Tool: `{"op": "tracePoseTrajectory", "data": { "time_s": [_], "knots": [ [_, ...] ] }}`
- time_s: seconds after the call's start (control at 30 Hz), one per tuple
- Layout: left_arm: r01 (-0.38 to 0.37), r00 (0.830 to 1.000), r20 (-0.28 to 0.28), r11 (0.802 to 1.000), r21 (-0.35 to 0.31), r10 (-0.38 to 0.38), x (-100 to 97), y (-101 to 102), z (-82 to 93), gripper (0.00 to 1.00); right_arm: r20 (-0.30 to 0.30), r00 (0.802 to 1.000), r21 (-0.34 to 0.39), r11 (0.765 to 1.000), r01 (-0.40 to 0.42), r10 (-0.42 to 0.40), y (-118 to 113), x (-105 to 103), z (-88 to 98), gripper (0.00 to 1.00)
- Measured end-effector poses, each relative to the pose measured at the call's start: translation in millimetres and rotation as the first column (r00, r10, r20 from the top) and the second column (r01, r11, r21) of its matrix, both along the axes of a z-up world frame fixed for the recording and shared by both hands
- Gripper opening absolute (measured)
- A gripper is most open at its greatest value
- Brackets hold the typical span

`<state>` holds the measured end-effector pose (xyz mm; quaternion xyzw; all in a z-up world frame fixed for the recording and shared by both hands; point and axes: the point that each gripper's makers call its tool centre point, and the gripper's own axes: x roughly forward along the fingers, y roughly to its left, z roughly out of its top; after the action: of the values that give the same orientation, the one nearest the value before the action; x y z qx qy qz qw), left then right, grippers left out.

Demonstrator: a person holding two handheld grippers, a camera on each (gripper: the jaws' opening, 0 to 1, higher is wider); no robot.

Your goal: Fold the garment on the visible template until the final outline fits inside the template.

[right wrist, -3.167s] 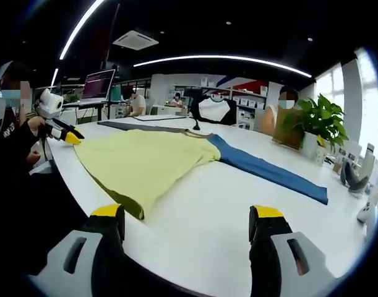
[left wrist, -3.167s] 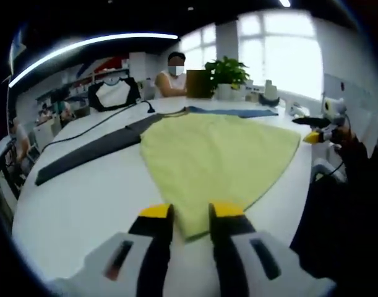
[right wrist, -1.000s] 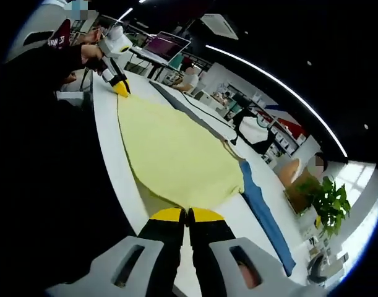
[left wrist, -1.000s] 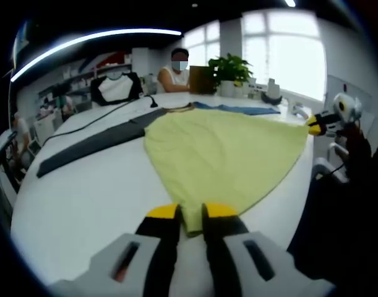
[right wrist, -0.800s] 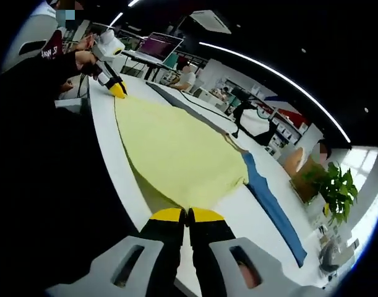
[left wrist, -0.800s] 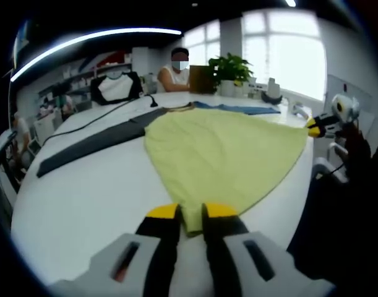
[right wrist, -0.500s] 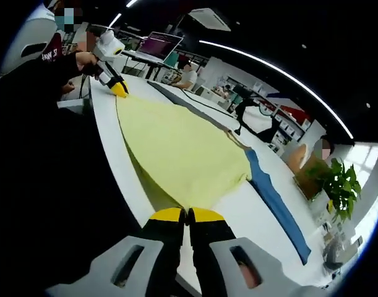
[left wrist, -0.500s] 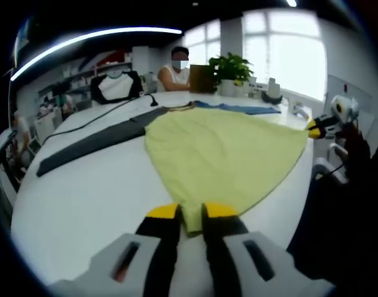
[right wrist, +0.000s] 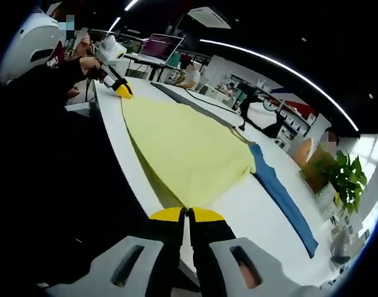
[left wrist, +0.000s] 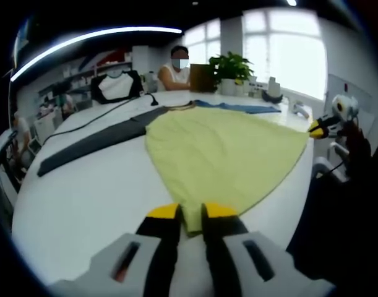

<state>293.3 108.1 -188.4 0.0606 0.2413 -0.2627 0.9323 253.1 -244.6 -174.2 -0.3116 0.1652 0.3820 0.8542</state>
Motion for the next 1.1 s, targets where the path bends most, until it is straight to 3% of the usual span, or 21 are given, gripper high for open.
{"op": "tracePoseTrajectory", "data": {
  "time_s": [0.23,0.5,0.83,1.1],
  "knots": [
    [-0.002,1.000,0.000,1.000,-0.001,0.002,-0.2,0.6,-0.2,0.15,-0.010,0.998,0.019,0.998,0.064,-0.064,-18.3,2.9,3.4,0.00],
    [-0.002,1.000,-0.001,1.000,0.001,0.002,-1.2,1.2,-0.5,0.15,-0.005,0.997,0.031,0.996,0.083,-0.083,-21.0,3.7,5.7,0.00],
    [-0.005,1.000,-0.007,1.000,0.012,0.005,-3.6,2.9,-0.5,0.15,-0.027,0.994,0.098,0.989,0.107,-0.104,-7.0,11.9,3.9,0.00],
    [0.001,1.000,0.001,1.000,0.017,-0.001,-5.9,3.0,-0.8,0.14,-0.059,0.994,0.175,0.979,0.105,-0.096,17.1,18.9,-0.8,0.03]
  ]
}}
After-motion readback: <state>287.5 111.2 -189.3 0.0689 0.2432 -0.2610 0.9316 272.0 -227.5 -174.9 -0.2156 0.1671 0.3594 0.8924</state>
